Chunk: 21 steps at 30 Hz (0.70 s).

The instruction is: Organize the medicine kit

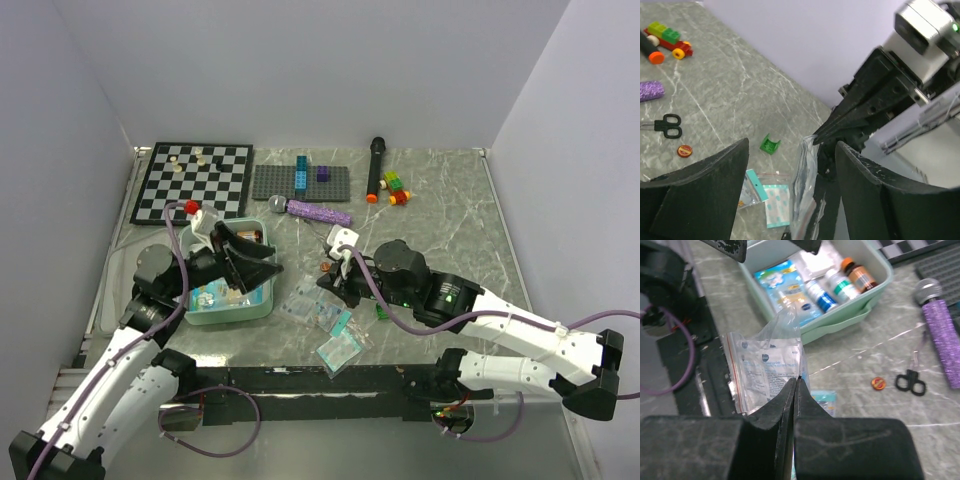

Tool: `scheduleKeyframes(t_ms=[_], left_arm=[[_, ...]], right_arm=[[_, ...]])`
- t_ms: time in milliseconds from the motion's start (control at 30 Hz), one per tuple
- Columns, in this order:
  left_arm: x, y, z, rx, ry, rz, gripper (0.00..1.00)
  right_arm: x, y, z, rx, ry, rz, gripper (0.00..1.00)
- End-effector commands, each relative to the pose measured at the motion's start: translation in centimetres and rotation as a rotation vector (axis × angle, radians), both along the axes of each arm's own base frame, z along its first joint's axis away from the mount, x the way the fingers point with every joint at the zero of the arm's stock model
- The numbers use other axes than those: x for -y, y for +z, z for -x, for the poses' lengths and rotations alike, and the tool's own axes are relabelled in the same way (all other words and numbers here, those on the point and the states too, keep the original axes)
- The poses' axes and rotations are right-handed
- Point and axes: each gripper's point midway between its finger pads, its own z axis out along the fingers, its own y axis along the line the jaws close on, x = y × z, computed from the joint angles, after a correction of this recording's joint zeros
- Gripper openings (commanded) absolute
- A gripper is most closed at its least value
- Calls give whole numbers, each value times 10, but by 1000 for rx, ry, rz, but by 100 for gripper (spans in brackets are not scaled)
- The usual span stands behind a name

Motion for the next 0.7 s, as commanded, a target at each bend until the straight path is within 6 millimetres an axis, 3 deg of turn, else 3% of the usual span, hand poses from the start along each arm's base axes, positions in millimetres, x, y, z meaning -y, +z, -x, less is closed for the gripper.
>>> scheduleKeyframes(t_ms=[0, 200, 367, 667], left_arm=[[8, 2, 18, 189, -125, -46, 73], [32, -14, 32, 175, -249, -143, 73], [36, -21, 39, 169, -271, -134, 70], [41, -23, 48, 179, -342, -125, 26]], right_arm=[[-5, 30, 15, -29, 64, -85, 0], [-8, 41, 17, -25, 87, -100, 0], [-12, 45, 18, -26, 104, -105, 0], [-16, 49, 20, -31, 120, -109, 0]])
